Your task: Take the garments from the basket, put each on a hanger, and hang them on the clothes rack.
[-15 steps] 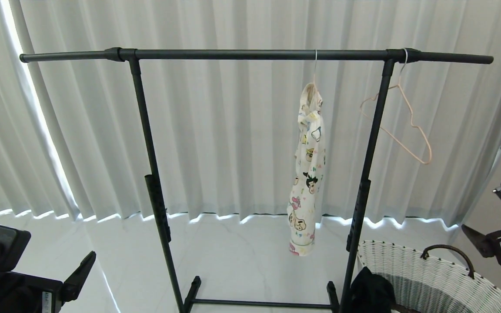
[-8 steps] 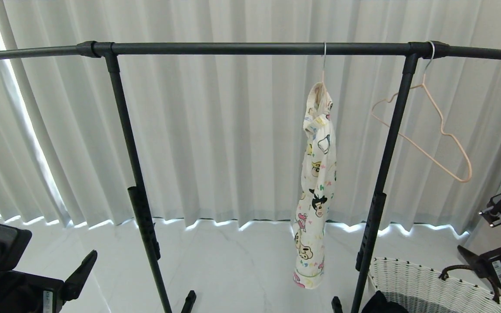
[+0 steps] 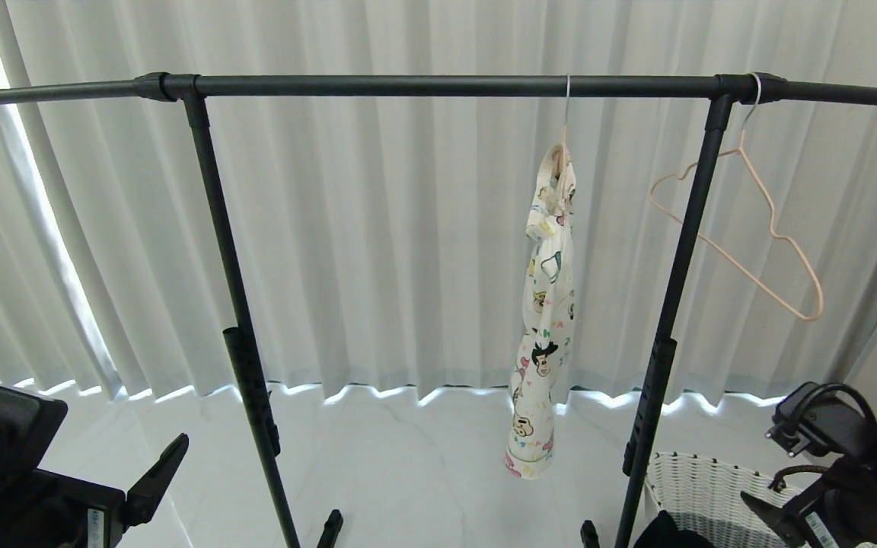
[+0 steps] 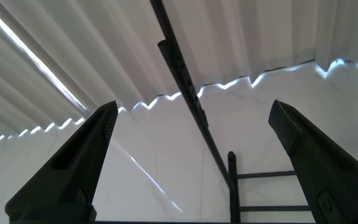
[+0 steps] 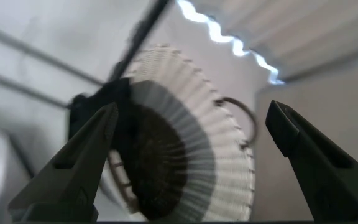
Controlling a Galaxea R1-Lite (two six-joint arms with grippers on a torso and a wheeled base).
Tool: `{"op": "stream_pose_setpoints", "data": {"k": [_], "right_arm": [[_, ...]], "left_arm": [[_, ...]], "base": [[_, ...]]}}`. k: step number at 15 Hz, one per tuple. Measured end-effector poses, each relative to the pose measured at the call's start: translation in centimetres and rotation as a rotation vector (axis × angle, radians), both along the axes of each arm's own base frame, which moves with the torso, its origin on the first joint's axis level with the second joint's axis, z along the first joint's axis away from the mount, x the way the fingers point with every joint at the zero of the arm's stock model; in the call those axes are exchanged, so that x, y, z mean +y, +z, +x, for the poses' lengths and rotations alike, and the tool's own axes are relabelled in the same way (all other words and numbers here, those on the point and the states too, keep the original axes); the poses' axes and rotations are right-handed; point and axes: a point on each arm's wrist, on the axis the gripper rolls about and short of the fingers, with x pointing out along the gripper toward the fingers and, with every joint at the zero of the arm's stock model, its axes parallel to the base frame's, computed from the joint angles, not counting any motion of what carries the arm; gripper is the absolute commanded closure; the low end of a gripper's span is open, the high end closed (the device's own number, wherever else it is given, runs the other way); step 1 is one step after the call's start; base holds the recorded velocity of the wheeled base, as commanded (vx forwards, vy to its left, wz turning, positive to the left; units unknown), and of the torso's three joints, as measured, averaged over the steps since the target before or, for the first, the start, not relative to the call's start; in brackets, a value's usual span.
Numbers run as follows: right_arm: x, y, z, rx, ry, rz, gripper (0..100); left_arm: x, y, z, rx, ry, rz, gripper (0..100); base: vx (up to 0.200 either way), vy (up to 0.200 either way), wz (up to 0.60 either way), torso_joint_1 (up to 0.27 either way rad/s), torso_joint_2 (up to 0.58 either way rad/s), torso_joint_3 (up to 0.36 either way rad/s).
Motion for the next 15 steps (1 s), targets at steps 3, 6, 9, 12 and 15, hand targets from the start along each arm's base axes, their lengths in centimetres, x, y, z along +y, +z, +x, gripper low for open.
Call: {"op": "stream_pose_setpoints", "data": {"k": [3,6,9,12,15], "right_arm": [[1.1,-1.8,0.5,0.094,0.047,-0.035,0],[2.6,-3.7,1.5,0.152,0.049,-0.026,0],[4.5,-6.7,2.3,0.195,0.016,-0.026,0],[5.6,-10.2,3.2,0.227,-0.056,-0.081,0],[5.8,-12.6,3.6,0.282,-0.085,-0.138,0]], "left_arm": [[-0.1,0.0,0.1,0.001,-0.01,0.0,0],[-0.2,0.1,0.1,-0.002,-0.013,-0.001,0],[-0.2,0.4,0.2,-0.013,-0.014,-0.003,0],[-0.2,0.6,0.2,-0.022,-0.012,-0.005,0],[-0.2,0.7,0.1,-0.031,-0.014,-0.006,0]], "base": [[0.0,0.0,0.0,0.0,0.0,0.0],[0.0,0.0,0.0,0.0,0.0,0.0],[0.0,0.0,0.0,0.0,0.0,0.0],[0.0,0.0,0.0,0.0,0.0,0.0],[0.0,0.0,0.0,0.0,0.0,0.0]]}}
